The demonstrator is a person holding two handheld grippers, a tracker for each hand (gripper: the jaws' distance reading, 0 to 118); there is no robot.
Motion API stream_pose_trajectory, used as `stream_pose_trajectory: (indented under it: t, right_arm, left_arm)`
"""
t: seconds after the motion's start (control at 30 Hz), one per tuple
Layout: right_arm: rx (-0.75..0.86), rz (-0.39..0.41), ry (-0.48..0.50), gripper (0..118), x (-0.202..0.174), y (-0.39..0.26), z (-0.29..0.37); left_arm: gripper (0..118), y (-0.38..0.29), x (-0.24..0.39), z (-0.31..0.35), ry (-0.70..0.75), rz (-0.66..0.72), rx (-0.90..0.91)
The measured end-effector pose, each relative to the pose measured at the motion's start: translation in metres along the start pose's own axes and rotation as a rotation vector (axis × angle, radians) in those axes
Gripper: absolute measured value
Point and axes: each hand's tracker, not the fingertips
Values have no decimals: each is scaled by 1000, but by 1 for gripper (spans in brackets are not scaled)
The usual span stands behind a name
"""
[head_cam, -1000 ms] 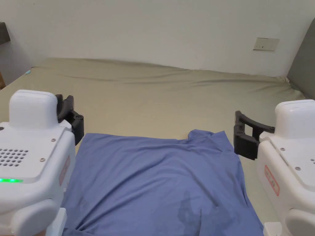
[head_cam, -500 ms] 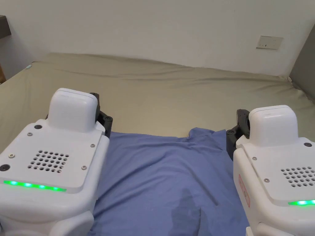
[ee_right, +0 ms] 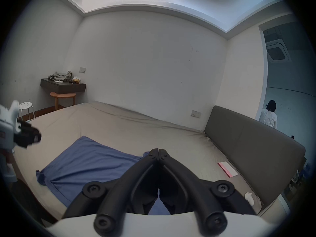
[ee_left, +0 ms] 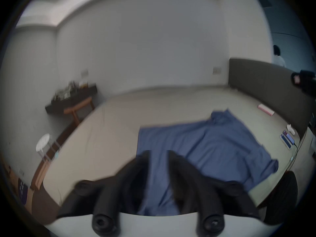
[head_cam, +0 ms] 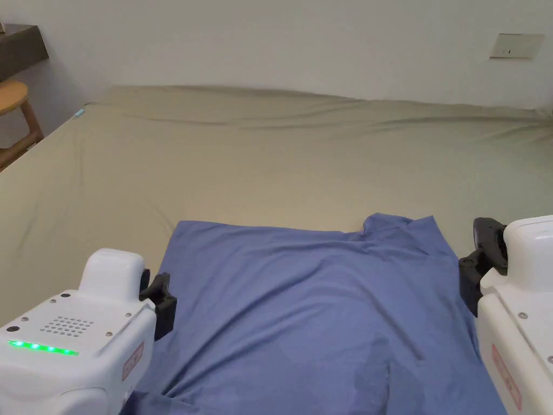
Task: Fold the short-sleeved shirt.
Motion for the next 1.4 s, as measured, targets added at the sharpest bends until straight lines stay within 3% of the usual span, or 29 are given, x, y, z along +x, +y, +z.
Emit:
stream_pose_trajectory:
  t: [0.07,0.1,0.23,0.4,0.57,0.7,0.73,0.83,1.03,1.17,1.2,1.23,1.3,1.33,1.4]
  right_arm:
    - [-26,-7,-2,0,5,-7,-3]
    - [-40,-10,-1,0,7,-11,-5]
    - [-92,-12,-13,0,17,-26,-12]
    - [-128,-22,-30,0,34,-43,-22]
    - [-133,-23,-51,0,36,-41,-22]
    - [-139,-27,-61,0,35,-39,-19]
    - [-141,-26,-63,0,35,-39,-18]
    - [-149,-18,-68,0,36,-39,-13]
    - [-188,-47,-93,0,52,-53,-11]
    - [-333,-74,-75,0,62,-87,-20]
    - [-378,-98,-64,16,64,-101,-23]
    - [-442,-123,-50,39,67,-115,-26]
    - [-594,-171,-21,106,71,-148,-34]
    - [-662,-193,-18,115,73,-169,-38]
    - [-769,-225,-8,111,73,-204,-42]
  left_arm:
    - [100,-29,-19,-22,13,31,-149]
    - [116,-45,-28,-31,21,48,-204]
    - [116,-98,-51,-57,123,105,-356]
    - [115,-129,-61,-73,179,120,-417]
    - [99,-135,-57,-82,175,122,-436]
    - [22,-142,-46,-92,76,109,-487]
    - [11,-142,-40,-91,79,113,-463]
    - [6,-142,-34,-91,120,64,-451]
    - [6,-123,-46,-63,100,152,-322]
    - [6,-105,-42,-45,100,109,-237]
    - [6,-101,-41,-42,100,108,-231]
    - [6,-99,-41,-40,102,109,-214]
    - [6,-97,-39,-40,107,102,-215]
    - [6,-98,-39,-41,109,99,-219]
    - [6,-102,-38,-42,112,91,-230]
